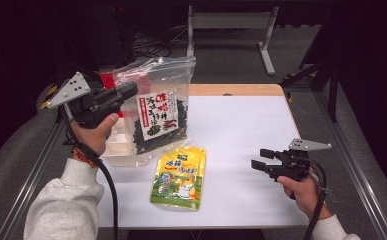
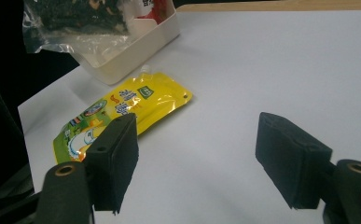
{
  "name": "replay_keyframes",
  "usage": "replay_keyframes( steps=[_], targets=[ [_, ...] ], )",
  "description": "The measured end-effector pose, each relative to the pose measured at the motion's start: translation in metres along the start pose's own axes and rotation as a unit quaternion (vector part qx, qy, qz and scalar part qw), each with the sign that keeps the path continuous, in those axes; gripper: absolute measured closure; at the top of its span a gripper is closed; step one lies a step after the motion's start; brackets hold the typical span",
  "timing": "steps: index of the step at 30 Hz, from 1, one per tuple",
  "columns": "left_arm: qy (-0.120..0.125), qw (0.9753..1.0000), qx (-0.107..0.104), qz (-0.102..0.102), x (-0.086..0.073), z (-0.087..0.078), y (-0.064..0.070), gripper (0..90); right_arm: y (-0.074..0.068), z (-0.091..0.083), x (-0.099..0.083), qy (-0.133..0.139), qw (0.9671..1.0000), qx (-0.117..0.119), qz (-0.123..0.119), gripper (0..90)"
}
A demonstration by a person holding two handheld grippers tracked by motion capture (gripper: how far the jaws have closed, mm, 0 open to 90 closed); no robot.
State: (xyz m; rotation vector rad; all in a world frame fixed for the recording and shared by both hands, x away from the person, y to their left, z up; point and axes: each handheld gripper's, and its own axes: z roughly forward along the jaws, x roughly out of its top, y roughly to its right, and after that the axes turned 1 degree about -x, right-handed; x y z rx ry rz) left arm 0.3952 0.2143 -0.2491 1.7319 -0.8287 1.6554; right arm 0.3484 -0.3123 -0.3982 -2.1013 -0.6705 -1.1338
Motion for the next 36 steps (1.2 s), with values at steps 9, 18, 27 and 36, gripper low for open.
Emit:
replay_keyframes(
  steps=[9, 18, 27, 36],
  targets=[
    [-0.015, 0.998, 0.048, 0.039, -0.001, -0.012, -0.029, 80.5, 0.0, 0.004, -0.002, -0.006, 1.0, 0.002, 0.0, 29.6],
    [-0.022, 0.9947, 0.072, 0.07, -0.005, -0.016, -0.047, 80.4, 0.002, 0.004, -0.005, -0.009, 0.9999, 0.002, 0.005, 29.6],
    [-0.024, 0.9913, 0.09, 0.093, -0.021, -0.018, -0.061, 80.3, 0.004, 0.005, -0.007, -0.013, 0.9999, -0.003, 0.01, 29.4],
    [-0.005, 0.9925, 0.092, 0.08, -0.047, -0.024, -0.075, 79.8, 0.004, 0.006, -0.008, -0.014, 0.9998, -0.007, 0.013, 29.3]
  ],
)
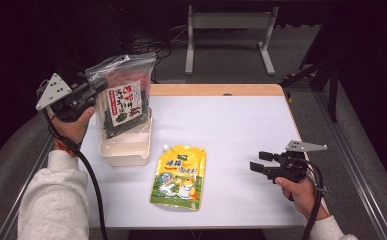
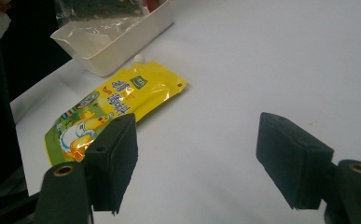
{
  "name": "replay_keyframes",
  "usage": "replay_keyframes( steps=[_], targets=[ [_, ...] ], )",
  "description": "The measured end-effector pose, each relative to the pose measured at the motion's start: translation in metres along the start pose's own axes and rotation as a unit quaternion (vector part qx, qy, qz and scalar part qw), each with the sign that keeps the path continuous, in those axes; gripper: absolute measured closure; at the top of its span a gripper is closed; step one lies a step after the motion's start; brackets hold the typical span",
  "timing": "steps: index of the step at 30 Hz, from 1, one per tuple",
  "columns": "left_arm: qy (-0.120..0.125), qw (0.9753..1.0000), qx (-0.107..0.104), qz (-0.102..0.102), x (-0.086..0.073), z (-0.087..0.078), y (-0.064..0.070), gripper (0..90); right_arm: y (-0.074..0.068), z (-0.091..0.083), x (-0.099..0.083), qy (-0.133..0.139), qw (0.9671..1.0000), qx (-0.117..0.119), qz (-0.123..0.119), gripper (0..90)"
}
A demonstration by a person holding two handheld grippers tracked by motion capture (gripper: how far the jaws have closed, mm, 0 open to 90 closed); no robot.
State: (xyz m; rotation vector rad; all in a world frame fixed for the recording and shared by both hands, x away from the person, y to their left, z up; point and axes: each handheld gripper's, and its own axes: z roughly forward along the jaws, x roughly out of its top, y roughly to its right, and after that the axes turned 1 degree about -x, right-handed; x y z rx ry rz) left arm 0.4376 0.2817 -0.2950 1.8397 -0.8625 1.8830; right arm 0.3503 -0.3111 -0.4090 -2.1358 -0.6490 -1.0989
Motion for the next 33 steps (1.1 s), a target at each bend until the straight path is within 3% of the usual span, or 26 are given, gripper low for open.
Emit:
replay_keyframes(
  steps=[4, 6, 8, 12, 16, 20, 23, 25, 27, 30, 33],
  targets=[
    [-0.009, 0.9998, -0.011, -0.01, -0.017, 0.001, -0.001, 79.3, 0.0, 0.001, 0.0, -0.002, 1.0, 0.001, -0.001, 29.1],
    [-0.022, 0.9997, -0.014, -0.002, -0.02, 0.003, 0.003, 79.2, 0.0, 0.002, 0.0, -0.003, 1.0, 0.003, -0.002, 29.0],
    [-0.014, 0.9996, -0.021, -0.01, -0.023, 0.002, 0.005, 78.7, -0.001, 0.002, 0.0, -0.004, 1.0, 0.004, 0.001, 28.8],
    [-0.013, 0.9996, -0.014, -0.021, -0.029, 0.0, 0.008, 77.8, -0.002, 0.003, 0.0, -0.007, 1.0, 0.006, -0.003, 28.1],
    [-0.063, 0.9979, -0.007, -0.012, -0.04, 0.003, 0.013, 72.5, -0.003, 0.003, 0.0, -0.007, 0.9999, 0.008, -0.004, 28.0],
    [-0.121, 0.9926, -0.006, -0.013, -0.056, 0.003, 0.016, 68.0, -0.003, 0.006, -0.001, -0.015, 0.9998, 0.011, -0.007, 28.0],
    [-0.122, 0.9914, -0.024, -0.041, -0.067, -0.002, 0.014, 73.2, -0.005, 0.009, -0.002, -0.025, 0.9995, 0.014, -0.011, 28.0],
    [-0.134, 0.9894, -0.031, -0.048, -0.071, -0.003, 0.014, 73.3, -0.006, 0.011, -0.002, -0.028, 0.9994, 0.015, -0.016, 27.9],
    [-0.145, 0.9884, -0.026, -0.038, -0.074, -0.003, 0.017, 72.5, -0.007, 0.012, -0.001, -0.03, 0.9993, 0.017, -0.015, 27.8],
    [-0.151, 0.9874, -0.022, -0.041, -0.075, -0.005, 0.018, 71.1, -0.007, 0.013, -0.001, -0.033, 0.9991, 0.017, -0.018, 27.6],
    [-0.196, 0.9806, -0.002, -0.009, -0.077, -0.003, 0.025, 67.6, -0.007, 0.014, -0.002, -0.038, 0.9989, 0.02, -0.019, 27.5]
  ],
)
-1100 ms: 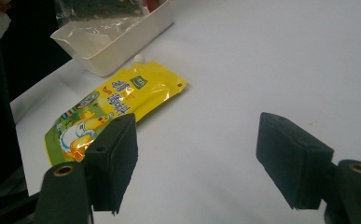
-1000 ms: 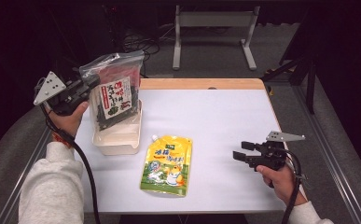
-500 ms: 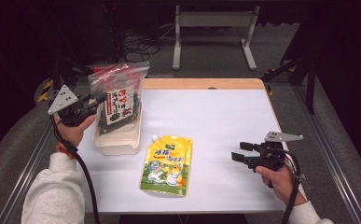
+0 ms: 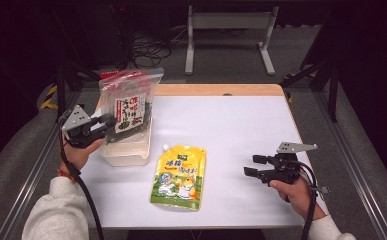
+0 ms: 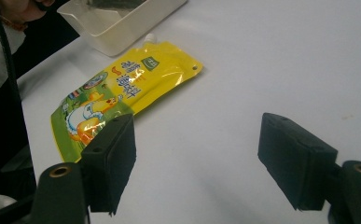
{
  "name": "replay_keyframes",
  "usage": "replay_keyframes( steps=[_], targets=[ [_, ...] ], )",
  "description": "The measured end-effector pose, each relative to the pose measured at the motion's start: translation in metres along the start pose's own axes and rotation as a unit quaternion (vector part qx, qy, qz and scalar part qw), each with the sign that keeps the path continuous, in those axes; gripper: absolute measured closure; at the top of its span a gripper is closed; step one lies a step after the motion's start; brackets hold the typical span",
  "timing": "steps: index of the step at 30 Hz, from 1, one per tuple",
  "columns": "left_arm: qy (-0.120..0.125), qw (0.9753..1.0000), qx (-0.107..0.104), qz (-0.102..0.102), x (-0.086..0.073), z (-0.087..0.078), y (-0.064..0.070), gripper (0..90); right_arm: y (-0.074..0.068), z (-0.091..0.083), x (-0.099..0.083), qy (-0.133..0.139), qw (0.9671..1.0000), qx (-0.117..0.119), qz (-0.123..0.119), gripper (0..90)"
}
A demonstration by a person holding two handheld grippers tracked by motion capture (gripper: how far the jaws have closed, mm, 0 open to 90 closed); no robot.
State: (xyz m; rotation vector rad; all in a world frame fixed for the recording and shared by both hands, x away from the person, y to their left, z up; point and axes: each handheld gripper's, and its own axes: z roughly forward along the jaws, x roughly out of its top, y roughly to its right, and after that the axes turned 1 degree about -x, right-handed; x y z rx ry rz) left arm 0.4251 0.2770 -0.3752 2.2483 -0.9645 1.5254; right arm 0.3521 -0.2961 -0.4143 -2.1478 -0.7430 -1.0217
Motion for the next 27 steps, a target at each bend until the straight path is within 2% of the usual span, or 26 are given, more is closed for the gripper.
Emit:
replay_keyframes(
  steps=[5, 7, 9, 12, 14, 17, 18, 20, 21, 22, 24, 26, 27],
  targets=[
    [-0.005, 1.0, 0.001, 0.0, -0.003, 0.0, 0.002, 67.2, 0.001, 0.003, -0.001, -0.008, 1.0, 0.001, 0.0, 27.5],
    [-0.004, 1.0, 0.002, -0.006, -0.005, 0.0, 0.001, 67.9, 0.0, 0.004, -0.002, -0.011, 0.9999, 0.001, 0.001, 27.5],
    [0.002, 1.0, -0.003, -0.004, -0.006, 0.001, 0.001, 68.0, -0.001, 0.004, -0.002, -0.013, 0.9999, 0.002, -0.001, 27.5],
    [0.007, 1.0, 0.003, 0.003, -0.005, 0.003, 0.001, 67.5, -0.001, 0.005, -0.002, -0.013, 0.9999, 0.004, -0.003, 27.4],
    [0.002, 0.9997, 0.015, 0.019, -0.002, 0.007, 0.001, 65.7, 0.0, 0.005, -0.002, -0.013, 0.9999, 0.005, -0.002, 27.4],
    [-0.007, 0.9987, 0.018, 0.046, 0.004, 0.013, 0.0, 64.2, 0.001, 0.007, -0.002, -0.014, 0.9999, 0.003, 0.0, 27.4],
    [-0.006, 0.9986, 0.018, 0.05, 0.004, 0.014, -0.001, 63.4, 0.0, 0.007, -0.002, -0.016, 0.9999, 0.003, 0.0, 27.4],
    [0.003, 0.9997, 0.007, 0.022, -0.002, 0.015, -0.006, 63.6, 0.001, 0.007, -0.002, -0.015, 0.9999, 0.003, -0.001, 27.5],
    [0.003, 0.9997, 0.007, 0.022, -0.002, 0.015, -0.006, 64.0, 0.001, 0.007, -0.002, -0.016, 0.9999, 0.003, 0.0, 27.5],
    [0.014, 0.9999, -0.004, 0.007, -0.007, 0.014, -0.009, 64.8, 0.001, 0.007, -0.003, -0.016, 0.9999, 0.003, -0.002, 27.5],
    [0.02, 0.9998, -0.008, 0.003, -0.009, 0.015, -0.009, 65.2, 0.001, 0.007, -0.003, -0.018, 0.9998, 0.003, -0.001, 27.5],
    [0.023, 0.9994, -0.023, 0.011, -0.01, 0.014, -0.01, 67.6, 0.0, 0.008, -0.004, -0.019, 0.9998, 0.005, -0.001, 27.5],
    [0.022, 0.9994, -0.024, 0.011, -0.01, 0.014, -0.009, 68.0, 0.0, 0.008, -0.003, -0.019, 0.9998, 0.006, -0.002, 27.5]
  ],
)
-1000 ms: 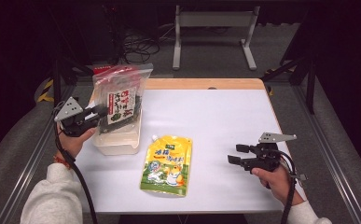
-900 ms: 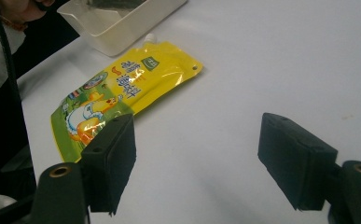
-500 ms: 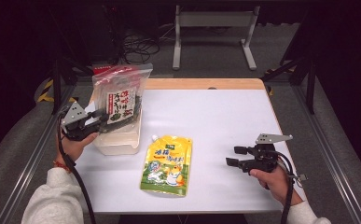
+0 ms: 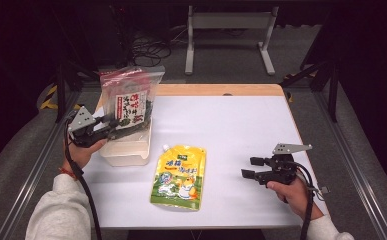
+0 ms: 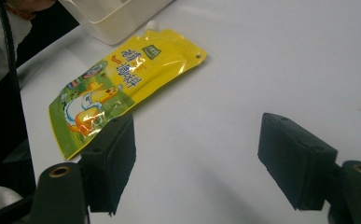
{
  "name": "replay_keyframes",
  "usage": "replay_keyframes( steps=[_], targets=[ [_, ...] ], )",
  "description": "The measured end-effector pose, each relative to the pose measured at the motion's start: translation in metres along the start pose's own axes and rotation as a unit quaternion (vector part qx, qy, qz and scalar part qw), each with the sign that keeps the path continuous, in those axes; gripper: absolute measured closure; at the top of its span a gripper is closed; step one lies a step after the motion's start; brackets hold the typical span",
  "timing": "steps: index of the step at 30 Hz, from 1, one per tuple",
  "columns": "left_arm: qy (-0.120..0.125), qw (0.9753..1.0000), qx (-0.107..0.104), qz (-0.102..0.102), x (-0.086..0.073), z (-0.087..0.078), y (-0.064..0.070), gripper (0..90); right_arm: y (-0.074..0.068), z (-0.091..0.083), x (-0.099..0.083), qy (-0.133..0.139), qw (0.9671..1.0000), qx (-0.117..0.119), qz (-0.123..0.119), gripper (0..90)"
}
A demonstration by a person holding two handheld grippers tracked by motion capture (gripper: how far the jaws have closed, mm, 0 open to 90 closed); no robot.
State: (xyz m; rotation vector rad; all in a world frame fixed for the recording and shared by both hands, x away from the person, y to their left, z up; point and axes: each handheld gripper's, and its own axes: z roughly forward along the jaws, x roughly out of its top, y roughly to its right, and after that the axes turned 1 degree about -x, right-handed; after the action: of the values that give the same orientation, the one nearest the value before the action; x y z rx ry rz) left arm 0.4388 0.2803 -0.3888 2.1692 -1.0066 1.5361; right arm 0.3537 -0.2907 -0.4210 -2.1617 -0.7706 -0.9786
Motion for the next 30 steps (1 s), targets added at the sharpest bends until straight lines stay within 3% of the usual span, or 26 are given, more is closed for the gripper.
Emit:
replay_keyframes(
  steps=[6, 8, 9, 12, 13, 15, 16, 17, 18, 20, 22, 26, 29, 30],
  targets=[
    [-0.007, 1.0, 0.003, -0.004, -0.001, -0.001, 0.001, 68.9, -0.001, 0.001, 0.0, -0.001, 1.0, 0.002, -0.004, 27.4],
    [-0.029, 0.999, 0.035, 0.002, 0.003, 0.0, 0.004, 63.4, -0.001, 0.001, 0.0, -0.002, 1.0, 0.004, -0.003, 27.4],
    [-0.039, 0.9983, 0.043, 0.003, 0.004, 0.0, 0.004, 55.0, -0.001, 0.001, 0.0, -0.004, 1.0, 0.005, -0.003, 27.4],
    [-0.054, 0.9974, 0.048, 0.001, 0.009, -0.007, 0.008, 47.3, -0.001, 0.001, 0.0, -0.005, 1.0, 0.006, -0.002, 27.4],
    [-0.071, 0.9962, 0.051, 0.009, 0.009, -0.009, 0.009, 46.9, 0.0, 0.002, 0.0, -0.005, 1.0, 0.006, -0.002, 27.4],
    [-0.115, 0.9924, 0.037, 0.025, 0.005, -0.009, 0.01, 49.8, 0.001, 0.001, -0.001, -0.005, 1.0, 0.006, -0.001, 27.4],
    [-0.154, 0.9871, 0.029, 0.03, 0.002, -0.006, 0.011, 49.3, 0.001, 0.001, -0.001, -0.005, 1.0, 0.005, -0.001, 27.4],
    [-0.179, 0.9818, 0.034, 0.053, -0.003, -0.003, 0.013, 50.8, 0.0, 0.0, -0.001, -0.005, 1.0, 0.004, 0.0, 27.4],
    [-0.174, 0.9822, 0.038, 0.059, -0.004, -0.004, 0.015, 50.6, -0.001, 0.0, -0.001, -0.005, 1.0, 0.006, 0.0, 27.4],
    [-0.161, 0.9855, 0.033, 0.04, -0.002, -0.006, 0.013, 55.6, -0.002, 0.0, 0.0, -0.005, 1.0, 0.007, -0.003, 27.4],
    [-0.146, 0.9878, 0.034, 0.042, 0.0, -0.007, 0.012, 61.5, -0.003, 0.001, 0.0, -0.005, 0.9999, 0.008, -0.006, 27.4],
    [-0.141, 0.987, 0.051, 0.057, 0.003, -0.006, 0.011, 66.8, -0.002, 0.002, -0.001, -0.007, 0.9999, 0.009, -0.001, 27.4],
    [-0.141, 0.9867, 0.063, 0.05, 0.004, -0.003, 0.009, 70.9, -0.001, 0.003, -0.001, -0.007, 0.9999, 0.011, 0.001, 27.4],
    [-0.139, 0.9874, 0.058, 0.049, 0.004, -0.001, 0.008, 71.1, -0.001, 0.003, -0.002, -0.009, 0.9999, 0.012, 0.002, 27.4]
  ],
)
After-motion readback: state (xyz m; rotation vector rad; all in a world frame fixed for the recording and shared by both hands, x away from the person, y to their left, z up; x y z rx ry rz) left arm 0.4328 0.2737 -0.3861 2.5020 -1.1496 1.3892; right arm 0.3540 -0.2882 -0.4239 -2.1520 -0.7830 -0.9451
